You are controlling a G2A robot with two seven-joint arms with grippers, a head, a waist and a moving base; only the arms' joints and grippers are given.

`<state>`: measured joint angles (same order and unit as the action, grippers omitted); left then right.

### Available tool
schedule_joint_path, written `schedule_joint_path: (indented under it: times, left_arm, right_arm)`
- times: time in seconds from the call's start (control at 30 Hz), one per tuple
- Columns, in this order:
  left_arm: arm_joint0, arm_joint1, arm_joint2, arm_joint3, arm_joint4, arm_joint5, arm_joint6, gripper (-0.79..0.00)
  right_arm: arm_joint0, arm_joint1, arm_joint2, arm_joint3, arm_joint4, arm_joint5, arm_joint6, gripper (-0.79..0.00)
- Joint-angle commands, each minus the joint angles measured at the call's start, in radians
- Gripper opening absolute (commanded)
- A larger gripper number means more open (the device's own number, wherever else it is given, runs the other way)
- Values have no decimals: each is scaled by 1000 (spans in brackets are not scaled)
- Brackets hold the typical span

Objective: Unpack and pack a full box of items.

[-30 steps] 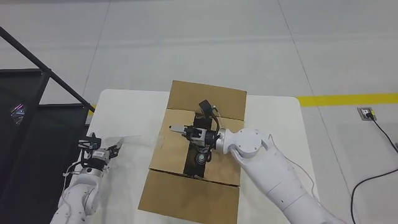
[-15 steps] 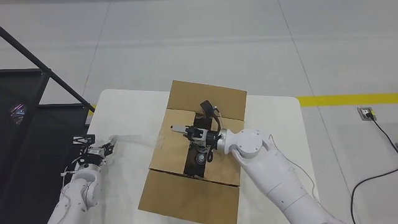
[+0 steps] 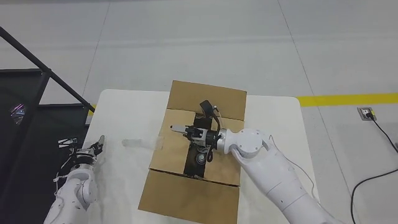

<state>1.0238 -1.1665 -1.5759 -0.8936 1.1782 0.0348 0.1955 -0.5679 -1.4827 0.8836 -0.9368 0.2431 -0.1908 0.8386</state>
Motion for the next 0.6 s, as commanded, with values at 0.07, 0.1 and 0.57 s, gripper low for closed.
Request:
schedule_joint_path:
  times: [0.07, 0.1, 0.57]
  left_arm:
    - [25, -2, -3, -32, -15, -14, 39, 0]
    - [36, -2, -5, -48, -17, -19, 52, 0]
    - [506, 22, -139, -603, 48, -212, 307, 0]
  right_arm:
    - [-2, -1, 3, 0, -3, -1, 1, 0]
    - [-2, -1, 3, -1, -2, 0, 2, 0]
    - [-2, -24, -23, -80, 25, -55, 1, 0]
